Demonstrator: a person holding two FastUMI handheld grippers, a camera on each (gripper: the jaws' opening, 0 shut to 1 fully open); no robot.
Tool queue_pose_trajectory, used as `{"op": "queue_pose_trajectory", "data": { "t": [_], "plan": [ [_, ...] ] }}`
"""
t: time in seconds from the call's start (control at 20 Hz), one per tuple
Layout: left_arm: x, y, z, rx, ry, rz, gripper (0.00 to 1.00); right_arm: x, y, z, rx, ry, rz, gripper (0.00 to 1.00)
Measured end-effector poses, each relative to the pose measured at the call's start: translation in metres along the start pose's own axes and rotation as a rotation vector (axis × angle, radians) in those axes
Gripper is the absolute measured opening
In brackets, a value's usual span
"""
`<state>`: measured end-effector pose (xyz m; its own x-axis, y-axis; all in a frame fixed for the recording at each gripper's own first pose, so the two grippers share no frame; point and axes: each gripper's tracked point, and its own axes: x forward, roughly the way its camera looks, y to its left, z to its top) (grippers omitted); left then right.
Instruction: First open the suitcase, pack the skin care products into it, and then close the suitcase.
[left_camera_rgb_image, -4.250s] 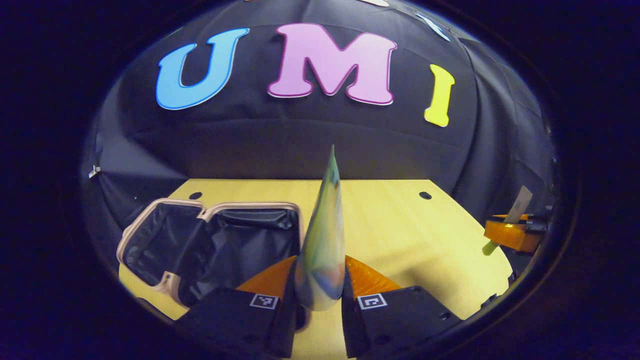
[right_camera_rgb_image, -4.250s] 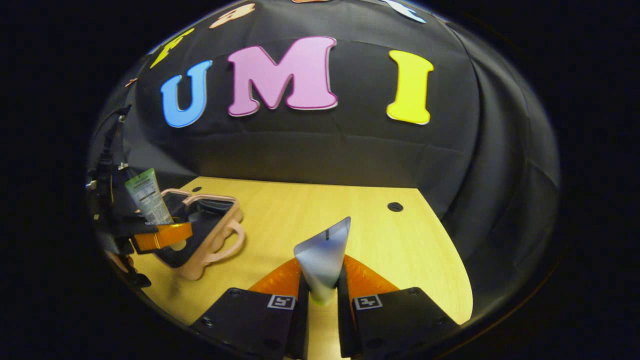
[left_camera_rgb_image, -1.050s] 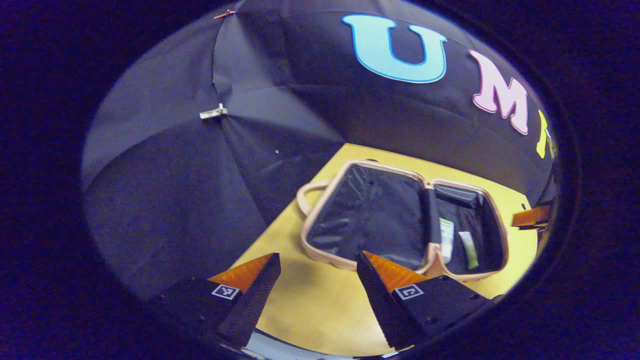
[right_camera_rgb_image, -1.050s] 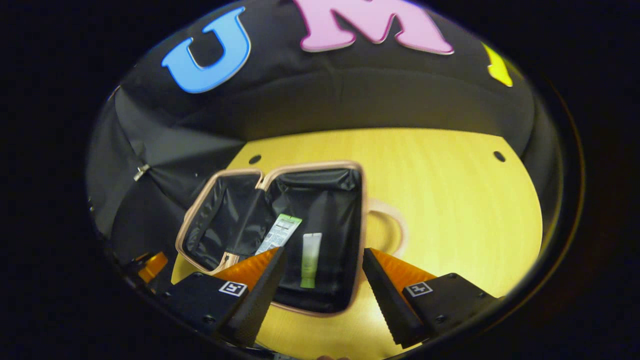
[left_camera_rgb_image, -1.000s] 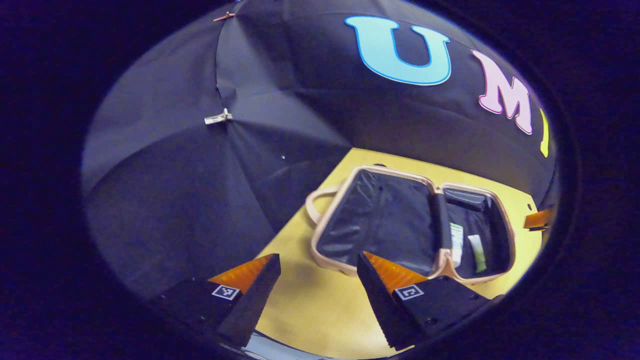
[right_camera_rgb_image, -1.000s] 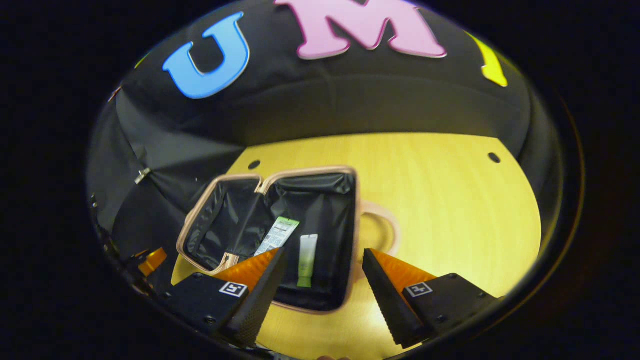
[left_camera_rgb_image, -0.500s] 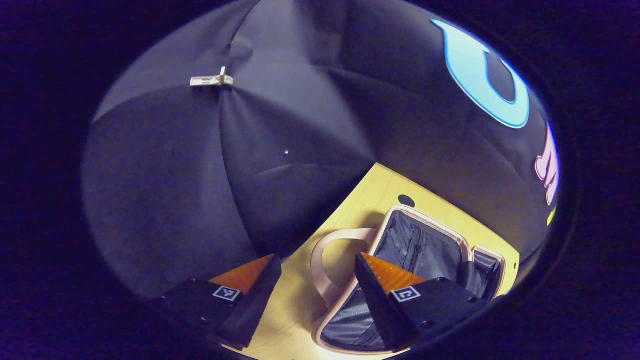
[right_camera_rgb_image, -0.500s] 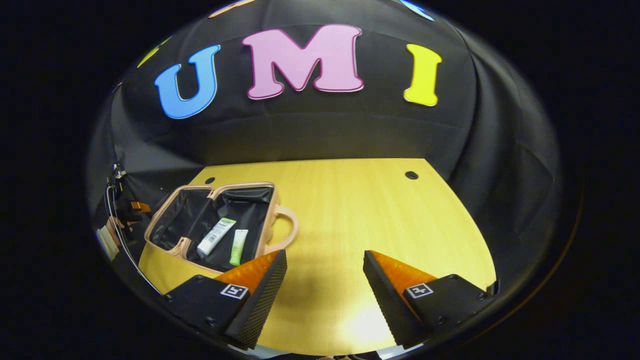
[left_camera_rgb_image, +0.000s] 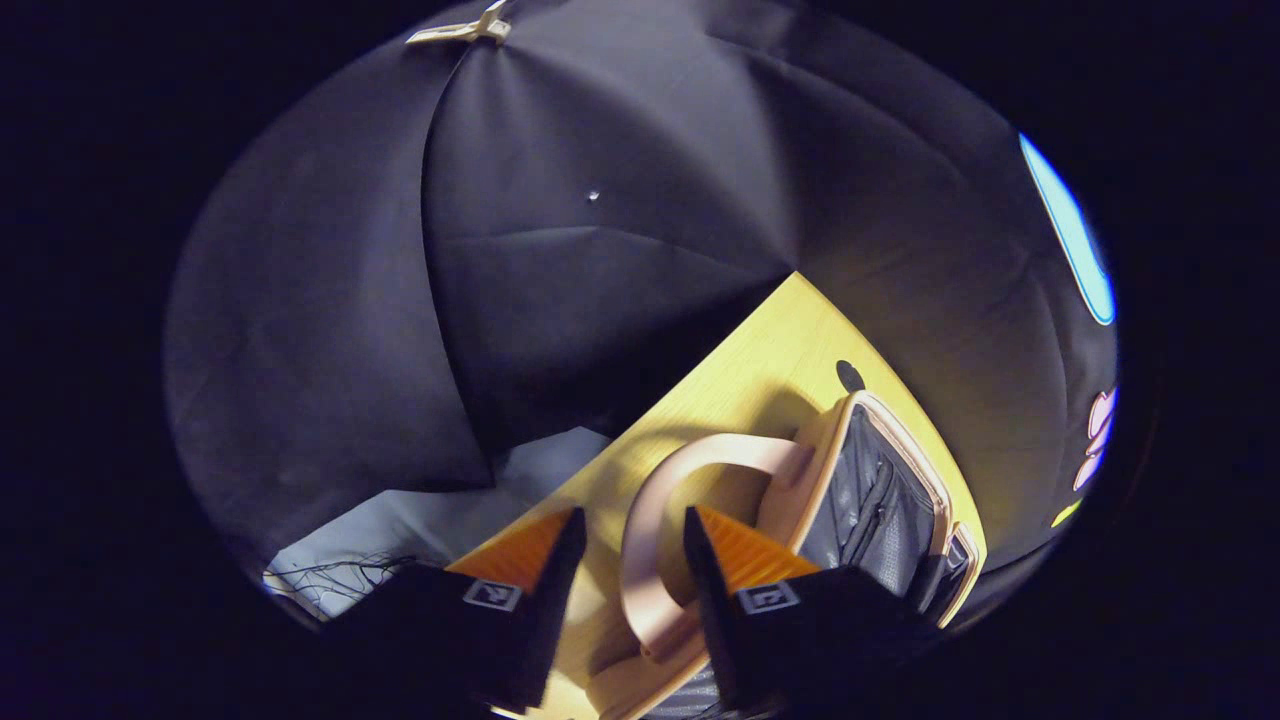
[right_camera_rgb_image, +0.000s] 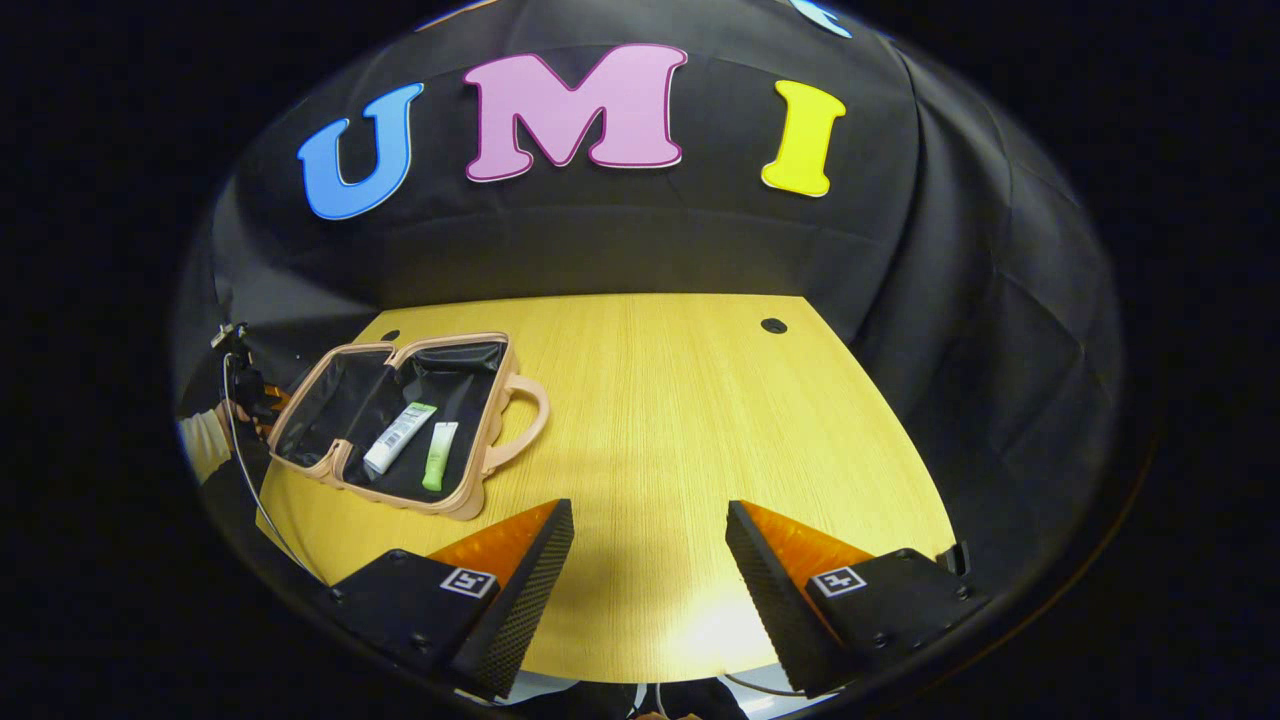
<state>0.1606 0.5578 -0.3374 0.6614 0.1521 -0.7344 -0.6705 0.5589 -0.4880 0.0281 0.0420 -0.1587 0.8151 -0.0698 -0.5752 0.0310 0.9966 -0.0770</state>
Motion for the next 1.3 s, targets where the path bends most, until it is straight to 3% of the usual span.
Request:
{"op": "queue_pose_trajectory", "data": {
  "t": [0.15,0.35,0.5,0.65,0.9,1.15,1.3],
  "plan": [
    [0.0,-0.006,-0.002,-0.036,0.015,-0.054,0.23,-0.005,-0.003,-0.015,-0.058,0.031,-0.001,0.97],
    [-0.022,-0.021,0.009,0.017,-0.052,-0.09,0.12,-0.009,-0.007,-0.023,-0.055,0.042,-0.009,0.97],
    [-0.054,-0.036,0.03,0.138,-0.149,-0.087,0.08,-0.007,-0.013,-0.024,-0.035,0.024,-0.028,0.98],
    [-0.106,-0.072,0.048,0.289,-0.259,-0.147,0.07,-0.007,-0.016,-0.024,-0.02,0.008,-0.03,0.98],
    [-0.224,-0.174,0.059,0.484,-0.375,-0.342,0.06,-0.01,-0.025,-0.023,0.017,-0.009,-0.045,0.98],
    [-0.278,-0.291,-0.021,0.491,-0.33,-0.601,0.06,-0.016,-0.033,-0.014,0.033,-0.049,-0.041,0.98],
    [-0.288,-0.337,-0.077,0.489,-0.243,-0.705,0.06,-0.02,-0.043,-0.002,0.02,-0.097,-0.056,0.98]
  ]
}}
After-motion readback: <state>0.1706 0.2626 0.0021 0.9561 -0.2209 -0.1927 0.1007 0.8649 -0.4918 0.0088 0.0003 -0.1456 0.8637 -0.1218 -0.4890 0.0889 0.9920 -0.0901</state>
